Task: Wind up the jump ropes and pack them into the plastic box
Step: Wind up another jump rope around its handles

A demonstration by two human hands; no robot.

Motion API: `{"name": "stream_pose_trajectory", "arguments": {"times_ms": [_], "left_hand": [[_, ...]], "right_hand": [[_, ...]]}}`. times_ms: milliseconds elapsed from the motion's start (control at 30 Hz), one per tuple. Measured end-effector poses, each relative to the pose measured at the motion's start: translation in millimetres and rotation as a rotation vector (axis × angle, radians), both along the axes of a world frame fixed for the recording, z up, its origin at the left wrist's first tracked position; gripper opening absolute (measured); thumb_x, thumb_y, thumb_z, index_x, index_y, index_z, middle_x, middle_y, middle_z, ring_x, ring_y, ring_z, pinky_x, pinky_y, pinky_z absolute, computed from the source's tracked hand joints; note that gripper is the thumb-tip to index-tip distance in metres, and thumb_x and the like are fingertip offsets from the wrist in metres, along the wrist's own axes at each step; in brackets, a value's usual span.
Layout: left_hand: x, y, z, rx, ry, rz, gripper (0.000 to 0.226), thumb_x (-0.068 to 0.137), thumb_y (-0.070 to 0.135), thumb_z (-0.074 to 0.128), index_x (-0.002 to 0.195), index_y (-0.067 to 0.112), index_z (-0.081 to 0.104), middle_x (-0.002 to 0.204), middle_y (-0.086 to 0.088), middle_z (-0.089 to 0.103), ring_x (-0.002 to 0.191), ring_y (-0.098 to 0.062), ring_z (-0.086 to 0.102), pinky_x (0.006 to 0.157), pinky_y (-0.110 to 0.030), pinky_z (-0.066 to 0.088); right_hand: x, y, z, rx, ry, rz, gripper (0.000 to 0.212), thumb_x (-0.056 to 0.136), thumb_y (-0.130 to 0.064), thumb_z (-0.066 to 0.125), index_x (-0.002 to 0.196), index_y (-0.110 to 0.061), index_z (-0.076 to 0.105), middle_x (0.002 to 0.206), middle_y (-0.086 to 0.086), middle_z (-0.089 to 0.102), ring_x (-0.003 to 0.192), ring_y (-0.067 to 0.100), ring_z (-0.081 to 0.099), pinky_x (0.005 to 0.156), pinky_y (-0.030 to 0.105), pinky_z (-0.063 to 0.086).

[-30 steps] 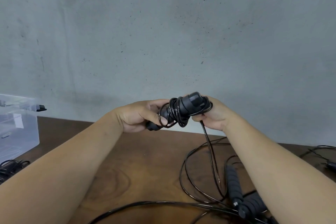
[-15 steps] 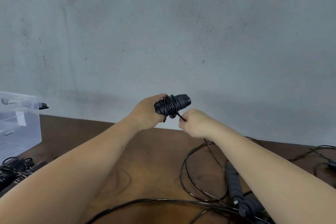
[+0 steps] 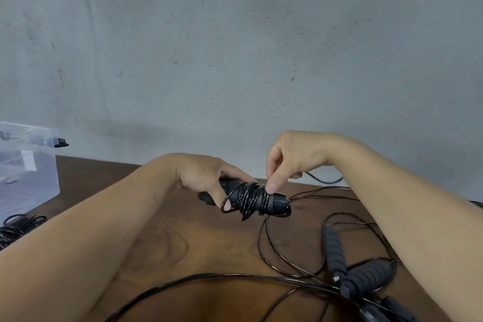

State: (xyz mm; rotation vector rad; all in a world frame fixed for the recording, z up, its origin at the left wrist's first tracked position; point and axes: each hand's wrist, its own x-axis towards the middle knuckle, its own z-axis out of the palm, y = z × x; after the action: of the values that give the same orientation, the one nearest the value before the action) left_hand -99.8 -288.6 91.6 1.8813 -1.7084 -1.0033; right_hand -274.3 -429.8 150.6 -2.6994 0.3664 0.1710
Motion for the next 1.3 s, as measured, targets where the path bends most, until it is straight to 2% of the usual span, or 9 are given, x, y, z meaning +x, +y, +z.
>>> {"name": "stream_pose_trajectory", "arguments": {"times_ms": [133,233,333,433,633,767,900,1133,1300], "left_hand": [[3.4,10.1,-4.8,0.055,0.425,-0.179,0.059,0.072,0.0,0.067,0.127,0.021,0.063,0.118,-0.008,0.064,0.096,-0.021,0.06,0.074,-0.03,0.047],[6.9,7.9,-15.4,-0.027,0.673,-0.245,0.061,0.072,0.002,0.07,0.131,0.01,0.058,0.12,-0.016,0.058,0.106,-0.031,0.05,0.09,-0.043,0.037],[8.8,6.9,-21.3,-0.139,0.897,-0.195,0.054,0.07,0.006,0.076,0.122,0.009,0.062,0.11,-0.014,0.062,0.1,-0.026,0.059,0.087,-0.036,0.047],[8.3,5.4,-23.6,-0.227,0.987,-0.1,0.064,0.065,0.013,0.085,0.121,0.004,0.057,0.109,-0.015,0.062,0.098,-0.026,0.061,0.085,-0.035,0.05],[2.4,-1.4,-21.1,-0.377,0.956,0.021,0.061,0.068,0.011,0.083,0.122,0.003,0.056,0.105,-0.011,0.06,0.093,-0.022,0.057,0.08,-0.031,0.047],[2.0,-3.9,-19.6,-0.469,0.788,0.175,0.059,0.074,-0.001,0.064,0.132,0.004,0.054,0.116,-0.008,0.066,0.098,-0.017,0.063,0.082,-0.025,0.05],[-7.5,-9.0,-19.2,-0.483,0.517,0.268,0.072,0.068,0.009,0.072,0.136,0.024,0.053,0.128,-0.001,0.063,0.111,-0.014,0.061,0.085,-0.024,0.05],[-13.0,-8.8,-5.6,-0.373,0.408,0.235,0.084,0.056,0.018,0.064,0.139,0.022,0.049,0.129,-0.008,0.062,0.113,-0.018,0.058,0.094,-0.03,0.042],[-25.7,-14.9,1.5,-0.38,0.027,0.27,0.079,0.073,0.05,0.079,0.141,0.039,0.041,0.123,0.009,0.064,0.112,-0.008,0.062,0.097,-0.029,0.049]], "right_hand": [[-1.7,-12.5,-15.4,0.489,-0.129,0.053,0.007,0.072,-0.018,0.078,0.066,-0.02,0.074,0.052,0.002,0.052,0.048,0.011,0.041,0.053,0.021,0.037],[5.5,-16.1,-36.6,0.833,-0.274,0.006,0.011,0.076,-0.013,0.07,0.068,-0.018,0.074,0.062,0.006,0.06,0.054,0.014,0.056,0.052,0.022,0.049],[11.2,-16.0,-54.4,1.085,-0.408,-0.036,0.038,0.091,0.003,0.05,0.065,-0.02,0.065,0.056,-0.007,0.052,0.044,0.002,0.043,0.04,0.014,0.027],[16.3,-16.8,-62.5,1.254,-0.534,-0.085,0.027,0.097,0.001,0.039,0.079,-0.016,0.051,0.065,-0.004,0.045,0.043,0.001,0.032,0.039,0.013,0.019],[19.6,-11.1,-65.0,1.304,-0.771,-0.221,0.018,0.092,0.005,0.044,0.1,-0.003,0.059,0.079,0.009,0.054,0.055,0.012,0.047,0.046,0.023,0.038],[8.2,-7.4,-64.4,1.287,-0.694,-0.2,0.028,0.076,-0.012,0.06,0.102,-0.008,0.067,0.093,0.006,0.063,0.07,0.014,0.054,0.05,0.026,0.041],[11.3,-3.3,-62.0,1.193,-0.727,-0.333,0.043,0.066,-0.047,0.081,0.095,-0.016,0.072,0.085,-0.001,0.065,0.063,0.011,0.05,0.043,0.021,0.03],[17.5,0.6,-70.1,1.114,-0.861,-0.463,0.029,0.078,-0.038,0.077,0.09,-0.013,0.069,0.076,0.001,0.057,0.055,0.01,0.044,0.043,0.022,0.028],[18.4,13.5,-76.9,1.097,-0.803,-0.437,0.042,0.082,-0.04,0.075,0.1,-0.002,0.071,0.079,0.006,0.063,0.06,0.015,0.051,0.044,0.022,0.033]]}}
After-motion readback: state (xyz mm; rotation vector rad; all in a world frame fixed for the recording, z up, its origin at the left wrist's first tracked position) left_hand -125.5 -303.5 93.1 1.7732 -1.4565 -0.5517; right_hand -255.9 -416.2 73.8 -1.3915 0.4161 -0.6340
